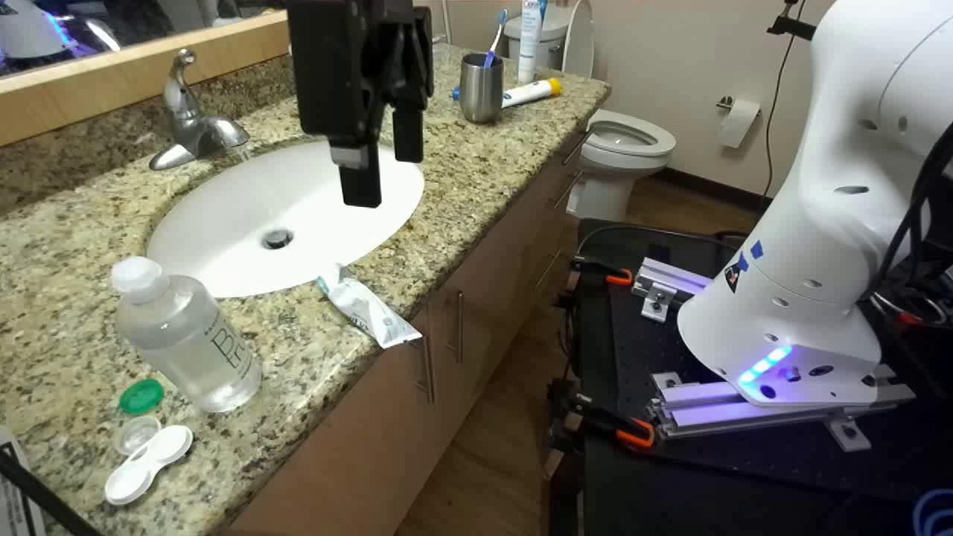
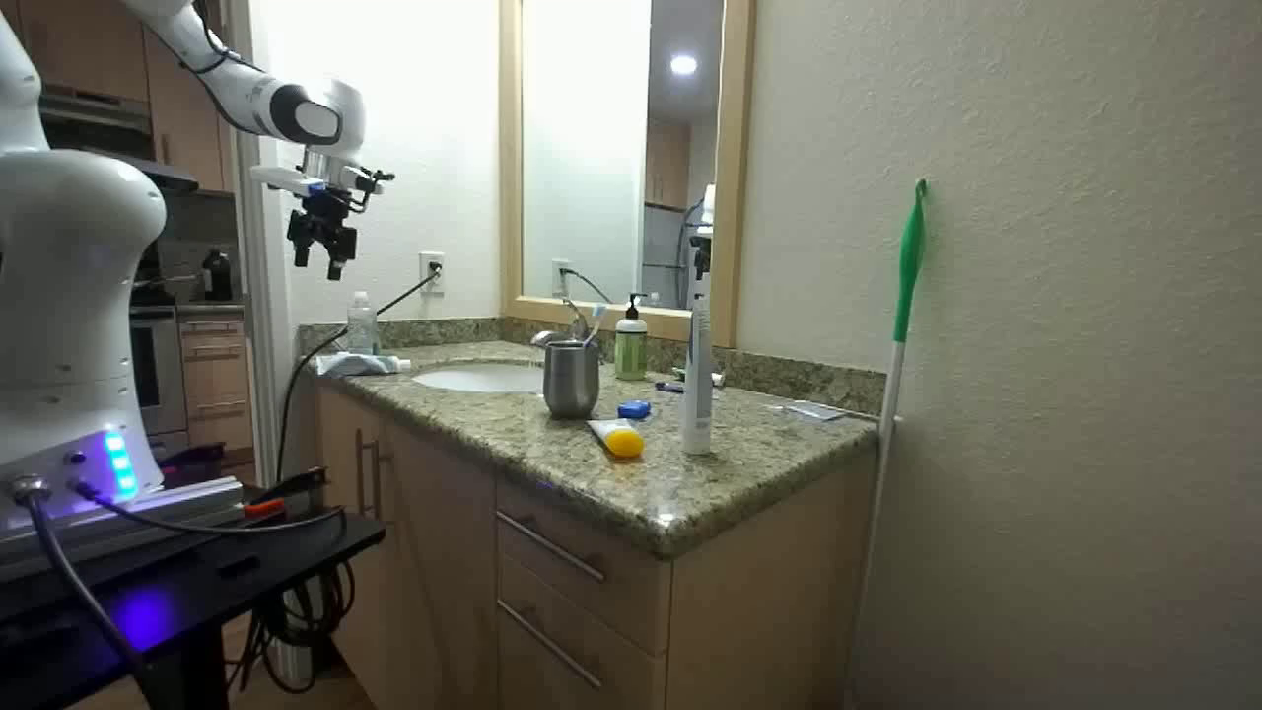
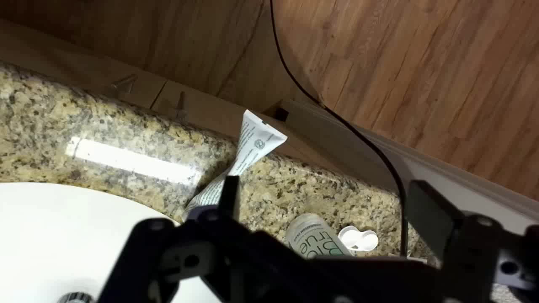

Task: Move the toothbrush cup closer to the toothpaste

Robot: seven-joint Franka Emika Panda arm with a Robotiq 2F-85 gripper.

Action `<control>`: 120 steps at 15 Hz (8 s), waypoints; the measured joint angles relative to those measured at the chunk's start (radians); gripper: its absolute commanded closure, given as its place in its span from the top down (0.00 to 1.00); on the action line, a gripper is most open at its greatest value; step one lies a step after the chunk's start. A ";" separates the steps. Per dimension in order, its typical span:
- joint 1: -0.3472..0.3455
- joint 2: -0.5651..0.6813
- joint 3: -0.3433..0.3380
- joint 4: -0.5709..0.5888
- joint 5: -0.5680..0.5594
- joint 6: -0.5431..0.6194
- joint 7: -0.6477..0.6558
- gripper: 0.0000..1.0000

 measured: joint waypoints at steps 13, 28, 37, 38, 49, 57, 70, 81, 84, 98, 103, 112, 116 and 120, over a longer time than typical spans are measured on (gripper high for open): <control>-0.248 -0.085 -0.154 0.002 -0.129 0.019 0.043 1.00; -0.550 -0.066 -0.355 -0.097 -0.628 0.256 -0.037 1.00; -0.569 0.013 -0.308 -0.081 -0.672 0.276 -0.019 1.00; -0.552 0.017 -0.318 -0.075 -0.638 0.261 -0.073 1.00; -0.540 0.215 -0.354 0.122 -0.633 0.365 -0.085 1.00; -0.538 0.260 -0.357 0.141 -0.623 0.395 -0.068 1.00; -0.517 0.592 -0.354 0.328 -0.331 0.438 -0.108 1.00; -0.521 0.634 -0.354 0.377 -0.324 0.379 -0.104 0.32; -0.520 0.629 -0.354 0.377 -0.324 0.379 -0.100 0.12; -0.464 0.507 -0.350 0.364 -0.508 0.296 -0.047 0.01; -0.374 0.239 -0.255 0.252 -0.556 0.166 -0.129 0.01; -0.097 0.032 -0.083 0.081 -0.326 0.049 -0.277 0.06; -0.094 0.031 -0.082 0.082 -0.320 0.049 -0.278 0.06; -0.094 0.031 -0.082 0.082 -0.320 0.049 -0.277 0.01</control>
